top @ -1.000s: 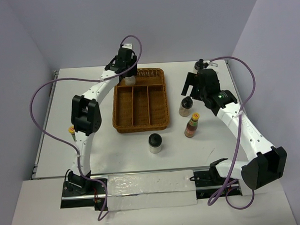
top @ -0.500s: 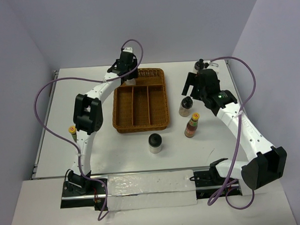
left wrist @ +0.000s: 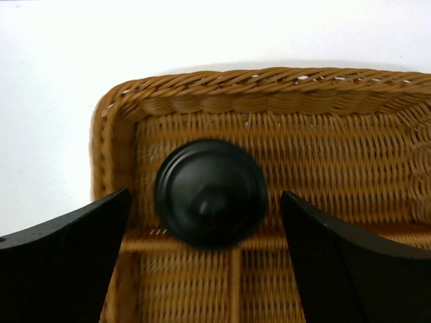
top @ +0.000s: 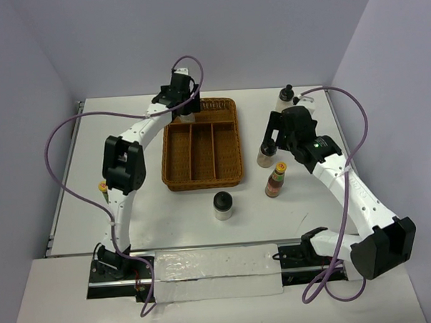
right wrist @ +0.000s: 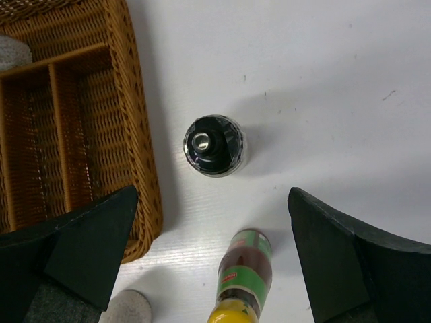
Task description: Organize the condiment bottles
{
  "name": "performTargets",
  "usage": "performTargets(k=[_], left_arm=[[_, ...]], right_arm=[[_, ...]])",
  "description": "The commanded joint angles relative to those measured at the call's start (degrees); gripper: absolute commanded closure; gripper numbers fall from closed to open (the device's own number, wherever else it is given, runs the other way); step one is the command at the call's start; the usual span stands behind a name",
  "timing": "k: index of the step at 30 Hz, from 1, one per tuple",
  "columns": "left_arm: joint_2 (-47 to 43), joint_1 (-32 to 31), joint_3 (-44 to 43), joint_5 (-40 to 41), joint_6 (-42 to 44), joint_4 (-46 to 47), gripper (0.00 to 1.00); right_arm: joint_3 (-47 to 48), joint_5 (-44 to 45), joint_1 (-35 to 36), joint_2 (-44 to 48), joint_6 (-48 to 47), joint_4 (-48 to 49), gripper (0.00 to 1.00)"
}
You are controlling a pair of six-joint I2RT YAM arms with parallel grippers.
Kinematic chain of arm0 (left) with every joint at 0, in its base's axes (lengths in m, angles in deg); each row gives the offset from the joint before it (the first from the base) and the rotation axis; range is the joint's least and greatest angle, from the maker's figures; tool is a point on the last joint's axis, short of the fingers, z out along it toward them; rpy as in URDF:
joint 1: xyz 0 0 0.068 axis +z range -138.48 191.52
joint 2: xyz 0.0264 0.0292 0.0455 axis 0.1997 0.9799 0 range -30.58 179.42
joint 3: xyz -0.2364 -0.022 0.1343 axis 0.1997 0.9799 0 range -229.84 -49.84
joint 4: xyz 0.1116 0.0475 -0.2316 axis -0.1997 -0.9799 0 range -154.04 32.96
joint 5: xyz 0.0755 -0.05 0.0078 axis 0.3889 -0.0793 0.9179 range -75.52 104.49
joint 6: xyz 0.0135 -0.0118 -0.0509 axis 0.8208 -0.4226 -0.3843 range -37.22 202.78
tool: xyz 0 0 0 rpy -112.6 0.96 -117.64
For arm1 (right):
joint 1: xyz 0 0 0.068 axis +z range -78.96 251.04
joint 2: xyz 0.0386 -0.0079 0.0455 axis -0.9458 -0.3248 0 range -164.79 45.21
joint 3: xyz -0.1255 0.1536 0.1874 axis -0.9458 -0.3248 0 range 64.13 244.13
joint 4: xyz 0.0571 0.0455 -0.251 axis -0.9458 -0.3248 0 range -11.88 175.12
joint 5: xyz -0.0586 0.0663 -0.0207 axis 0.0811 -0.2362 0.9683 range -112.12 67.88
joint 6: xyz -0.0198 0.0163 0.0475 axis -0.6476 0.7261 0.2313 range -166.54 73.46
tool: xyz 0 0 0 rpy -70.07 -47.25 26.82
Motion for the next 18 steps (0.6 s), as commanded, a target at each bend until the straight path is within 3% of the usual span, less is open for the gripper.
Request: performTargets(k=[1, 9, 11, 18], left_arm=[[-15.4, -0.2, 1.7, 2.3, 0.1, -1.7, 0.01], [-28.2, 3.4, 10.5, 6.5, -2.8, -12.7, 0.01], [-32.9, 6.2, 18.0, 4.4, -5.4, -15.3, 0.01], [-43.1, 8.4, 29.6, 7.3, -11.1, -20.4, 0.01]], right_arm=[[0.3, -0.5, 0.5, 2.7, 0.7, -0.2, 0.00], [2.7, -1.0, 1.7, 1.2, 0.9, -0.5, 0.00], [3.4, -1.3, 2.1, 0.8, 0.6, -0.3, 0.00], [4.7, -2.3, 4.2, 0.2, -1.2, -0.5, 0.00]])
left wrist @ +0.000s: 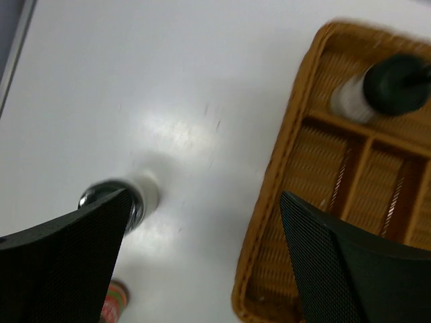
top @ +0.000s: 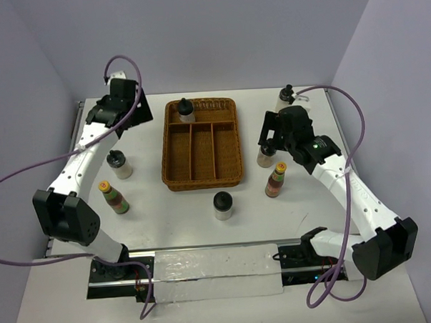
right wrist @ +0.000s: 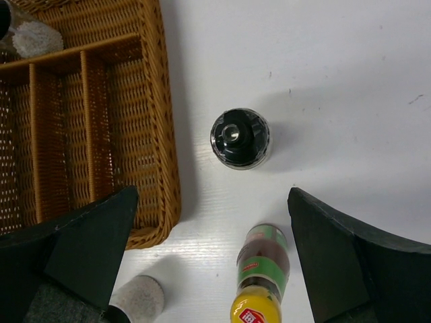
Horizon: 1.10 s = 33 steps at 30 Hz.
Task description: Organize the condiment bottles
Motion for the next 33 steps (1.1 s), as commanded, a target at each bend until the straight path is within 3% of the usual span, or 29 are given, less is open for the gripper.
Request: performTargets(k=[1, 5, 8, 16, 33], left_arm=[[-4.6, -0.7, 4.7, 0.9, -4.5, -4.8, 0.01], [-6.8, -0.7, 7.1, 0.1, -6.1, -4.8, 0.01], [-8.5, -0.7, 8.3, -0.7, -6.2, -3.4, 0.01], [-10.1, -0.7, 6.7, -0.5, -5.5, -2.7, 0.01], [-13.4, -0.7, 8.3, 1.4, -4.7, 0.8, 0.01]], right_arm=[[4.0, -1.3, 3.1, -0.2, -2.7, -0.1, 0.00], [7.6, -3.2, 10.2, -0.6, -5.1, -2.6, 0.00], [8.0, -5.8, 20.2, -1.4, -5.2, -4.2, 0.00], [2.5, -10.3, 35.7, -5.3, 0.4, -3.5, 0.00], [-3.9, -3.7, 38.7, -14.0, 5.8, -2.2, 0.00]])
